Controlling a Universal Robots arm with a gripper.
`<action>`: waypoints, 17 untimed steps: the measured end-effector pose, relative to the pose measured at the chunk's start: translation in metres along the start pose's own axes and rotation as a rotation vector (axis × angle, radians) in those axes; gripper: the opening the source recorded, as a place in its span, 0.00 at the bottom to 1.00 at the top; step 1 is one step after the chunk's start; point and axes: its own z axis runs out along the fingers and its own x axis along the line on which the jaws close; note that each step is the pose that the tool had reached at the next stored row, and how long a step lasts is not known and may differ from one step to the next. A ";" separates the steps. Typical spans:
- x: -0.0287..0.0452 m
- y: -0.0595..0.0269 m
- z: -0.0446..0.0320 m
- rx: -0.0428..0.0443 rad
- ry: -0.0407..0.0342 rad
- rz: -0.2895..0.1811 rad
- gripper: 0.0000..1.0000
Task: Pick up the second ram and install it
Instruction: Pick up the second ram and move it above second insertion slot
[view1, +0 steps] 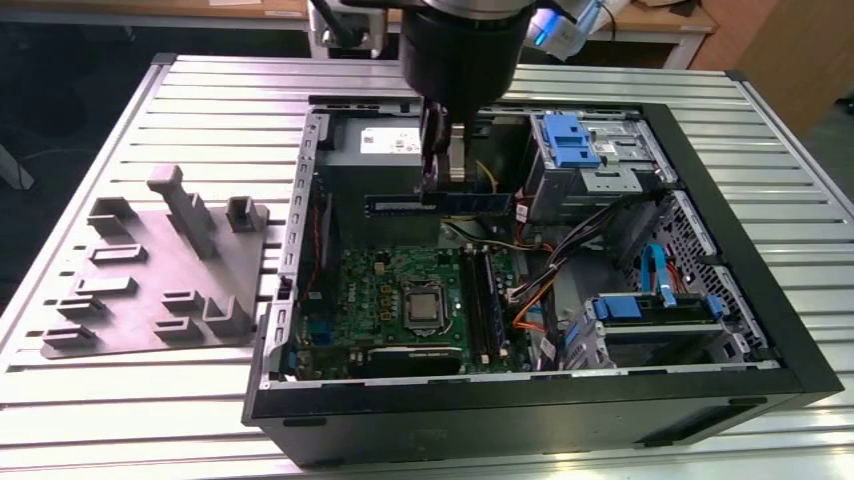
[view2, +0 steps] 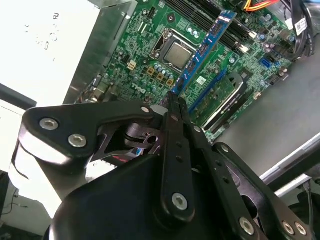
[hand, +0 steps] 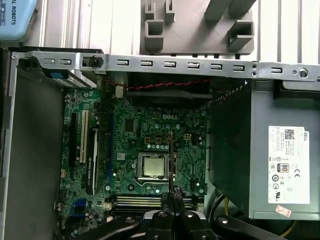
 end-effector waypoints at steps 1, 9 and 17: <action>0.0001 -0.0002 0.0018 0.0000 0.0000 0.000 0.11; 0.0005 -0.0012 0.0164 0.0000 0.0000 0.000 0.11; 0.0020 -0.0020 0.0308 0.0000 0.0001 0.000 0.11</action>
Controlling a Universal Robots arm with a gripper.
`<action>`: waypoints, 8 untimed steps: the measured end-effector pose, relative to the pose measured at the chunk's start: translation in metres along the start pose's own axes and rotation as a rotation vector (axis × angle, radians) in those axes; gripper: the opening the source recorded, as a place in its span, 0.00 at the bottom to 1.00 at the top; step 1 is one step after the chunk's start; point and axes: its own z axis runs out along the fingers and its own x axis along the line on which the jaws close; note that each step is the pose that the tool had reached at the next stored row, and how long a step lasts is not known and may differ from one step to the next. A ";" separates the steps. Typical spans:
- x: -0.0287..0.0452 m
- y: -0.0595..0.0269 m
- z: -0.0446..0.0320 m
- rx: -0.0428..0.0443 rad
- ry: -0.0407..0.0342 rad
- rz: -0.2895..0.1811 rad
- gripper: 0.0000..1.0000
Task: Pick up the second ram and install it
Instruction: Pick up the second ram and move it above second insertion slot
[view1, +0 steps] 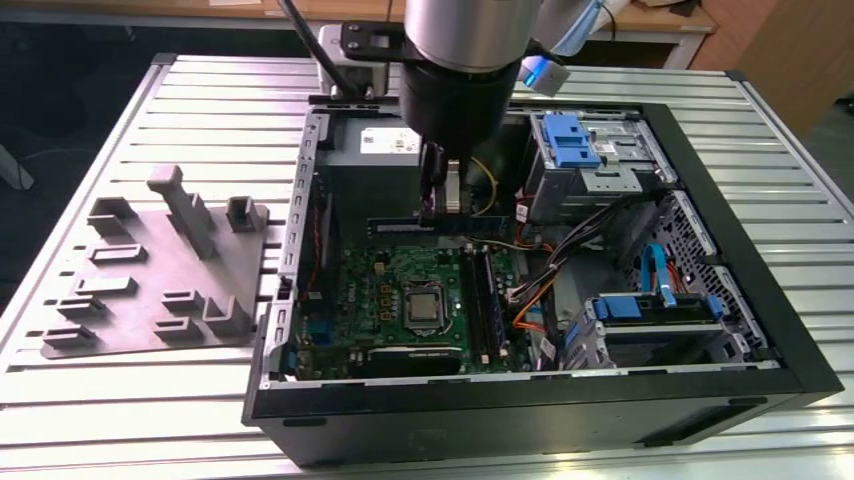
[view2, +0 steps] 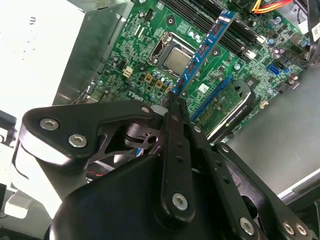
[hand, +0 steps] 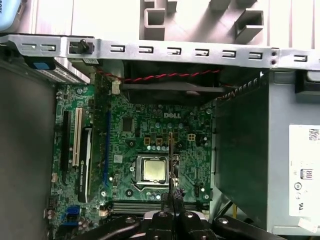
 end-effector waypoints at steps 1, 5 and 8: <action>0.0005 -0.0001 0.0018 0.0000 -0.0001 0.000 0.11; 0.0020 -0.0004 0.0083 0.0000 -0.0001 0.000 0.11; 0.0021 -0.0006 0.0106 0.0000 0.0000 0.000 0.11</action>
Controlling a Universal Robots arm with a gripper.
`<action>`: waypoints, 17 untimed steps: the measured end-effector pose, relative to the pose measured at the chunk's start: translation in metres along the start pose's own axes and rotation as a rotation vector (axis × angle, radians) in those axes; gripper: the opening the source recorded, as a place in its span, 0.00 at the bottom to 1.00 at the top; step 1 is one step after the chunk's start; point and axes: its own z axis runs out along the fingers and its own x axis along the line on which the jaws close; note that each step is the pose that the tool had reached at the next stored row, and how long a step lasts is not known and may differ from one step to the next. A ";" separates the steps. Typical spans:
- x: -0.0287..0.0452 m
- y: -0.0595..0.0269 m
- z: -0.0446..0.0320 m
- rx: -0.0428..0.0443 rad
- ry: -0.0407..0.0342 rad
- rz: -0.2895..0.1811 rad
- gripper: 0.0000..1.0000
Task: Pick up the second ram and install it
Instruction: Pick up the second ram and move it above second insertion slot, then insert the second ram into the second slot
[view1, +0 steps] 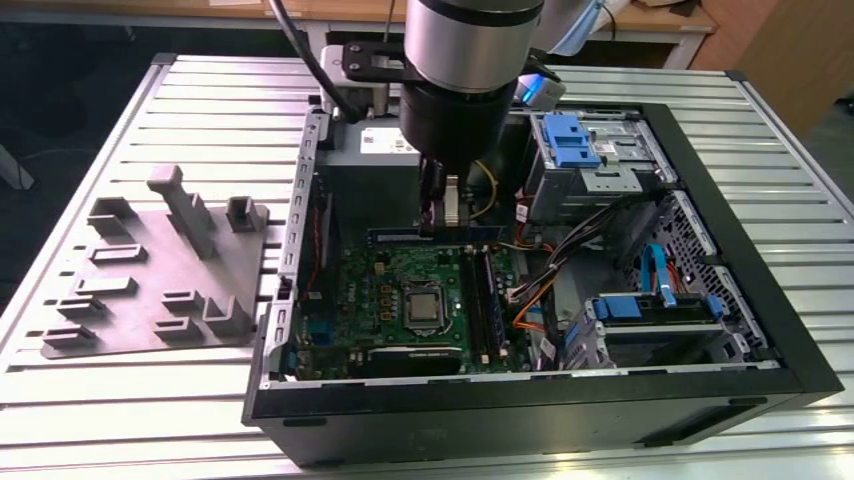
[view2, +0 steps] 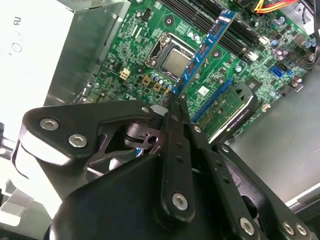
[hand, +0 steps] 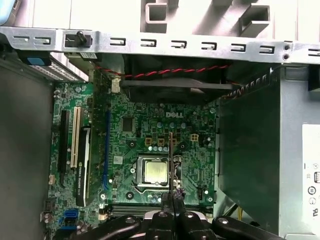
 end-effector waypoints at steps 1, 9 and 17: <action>0.0000 0.0000 0.0000 -0.0001 0.0001 0.000 0.11; 0.0000 -0.0016 0.0000 0.0000 0.0000 0.000 0.11; 0.0000 -0.0019 0.0005 0.0013 -0.0025 0.043 0.11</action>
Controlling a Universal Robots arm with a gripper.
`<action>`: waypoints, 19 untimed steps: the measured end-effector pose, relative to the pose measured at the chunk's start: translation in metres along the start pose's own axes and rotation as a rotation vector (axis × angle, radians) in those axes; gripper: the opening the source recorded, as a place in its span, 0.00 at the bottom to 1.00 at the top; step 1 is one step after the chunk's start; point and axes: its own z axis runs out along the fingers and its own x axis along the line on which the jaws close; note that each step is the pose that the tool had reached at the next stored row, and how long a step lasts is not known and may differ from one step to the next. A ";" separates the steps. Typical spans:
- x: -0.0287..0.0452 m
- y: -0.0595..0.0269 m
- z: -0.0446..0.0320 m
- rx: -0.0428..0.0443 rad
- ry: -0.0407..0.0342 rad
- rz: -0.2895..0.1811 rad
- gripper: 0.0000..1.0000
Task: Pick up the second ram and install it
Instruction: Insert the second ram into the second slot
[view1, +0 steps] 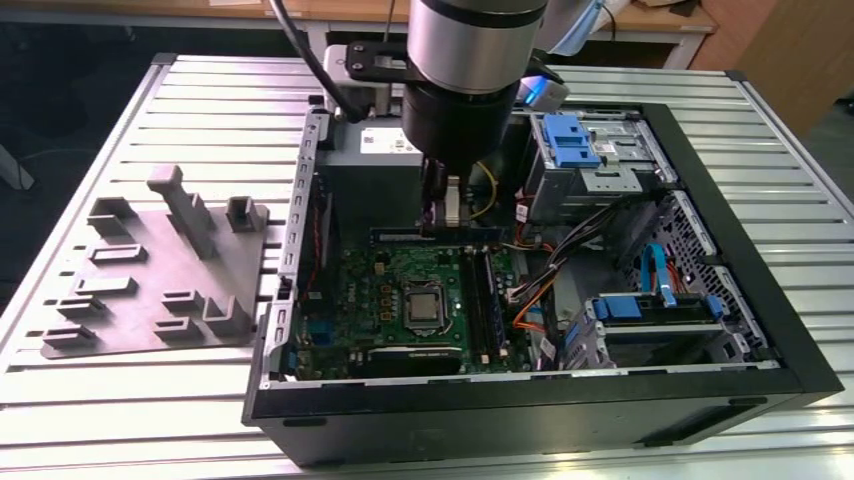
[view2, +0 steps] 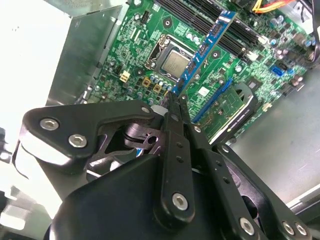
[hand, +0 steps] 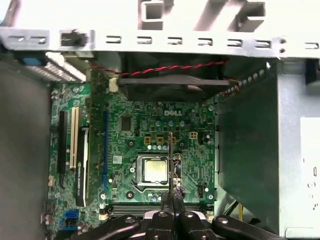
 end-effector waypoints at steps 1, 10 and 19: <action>0.0000 0.0000 0.0002 0.0006 -0.0012 0.018 0.11; 0.0001 -0.0001 0.0019 0.0057 -0.0106 0.181 0.11; 0.0002 -0.0002 0.0037 0.0109 -0.0202 0.344 0.11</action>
